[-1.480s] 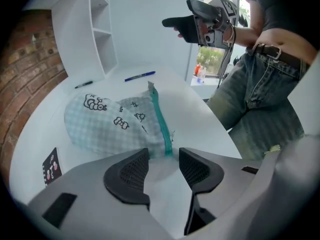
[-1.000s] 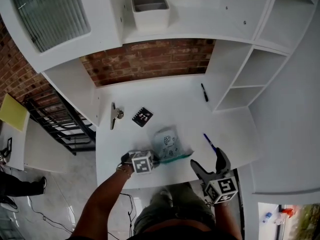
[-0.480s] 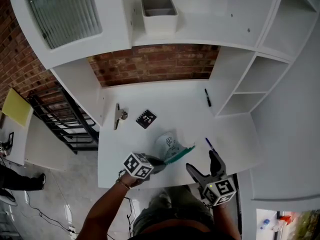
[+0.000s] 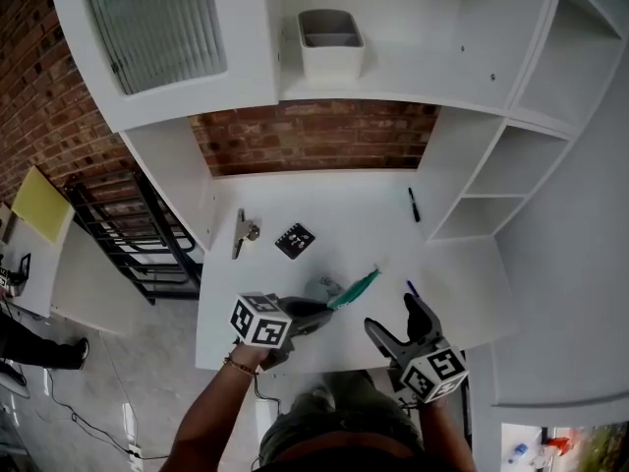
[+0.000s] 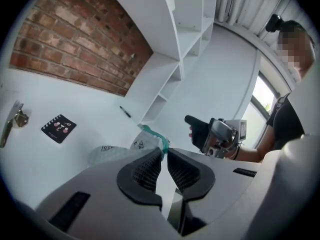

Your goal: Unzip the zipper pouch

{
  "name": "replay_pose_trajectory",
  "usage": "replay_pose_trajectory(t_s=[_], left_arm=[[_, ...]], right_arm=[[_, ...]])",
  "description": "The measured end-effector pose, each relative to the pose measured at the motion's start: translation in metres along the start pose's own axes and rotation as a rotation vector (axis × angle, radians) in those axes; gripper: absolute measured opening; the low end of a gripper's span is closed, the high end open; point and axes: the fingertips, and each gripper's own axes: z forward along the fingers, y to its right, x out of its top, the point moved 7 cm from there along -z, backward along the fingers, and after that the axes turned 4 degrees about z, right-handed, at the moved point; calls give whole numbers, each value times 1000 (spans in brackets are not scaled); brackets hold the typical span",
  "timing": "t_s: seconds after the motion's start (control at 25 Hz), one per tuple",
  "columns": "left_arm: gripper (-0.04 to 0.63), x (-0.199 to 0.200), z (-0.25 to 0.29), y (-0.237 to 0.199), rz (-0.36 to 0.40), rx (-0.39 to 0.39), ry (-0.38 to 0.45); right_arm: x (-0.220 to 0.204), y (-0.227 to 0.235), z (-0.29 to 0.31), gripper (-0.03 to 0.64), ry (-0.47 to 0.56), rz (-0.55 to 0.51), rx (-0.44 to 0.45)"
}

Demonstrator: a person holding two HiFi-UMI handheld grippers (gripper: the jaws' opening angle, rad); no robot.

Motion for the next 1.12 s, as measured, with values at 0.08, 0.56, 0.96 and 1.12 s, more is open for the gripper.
replay_pose_trajectory(t_s=[0.08, 0.56, 0.96, 1.12], left_arm=[[40, 7, -5, 4, -5, -8, 41], [11, 18, -21, 53, -66, -87, 218], [9, 53, -50, 92, -12, -166, 383], [9, 66, -57, 108, 44, -145, 387]], right_arm=[[5, -2, 1, 414, 25, 38, 32], [3, -30, 24, 368, -73, 122, 313], [43, -51, 28, 321, 2, 157, 529], [53, -60, 31, 311, 24, 197, 605]])
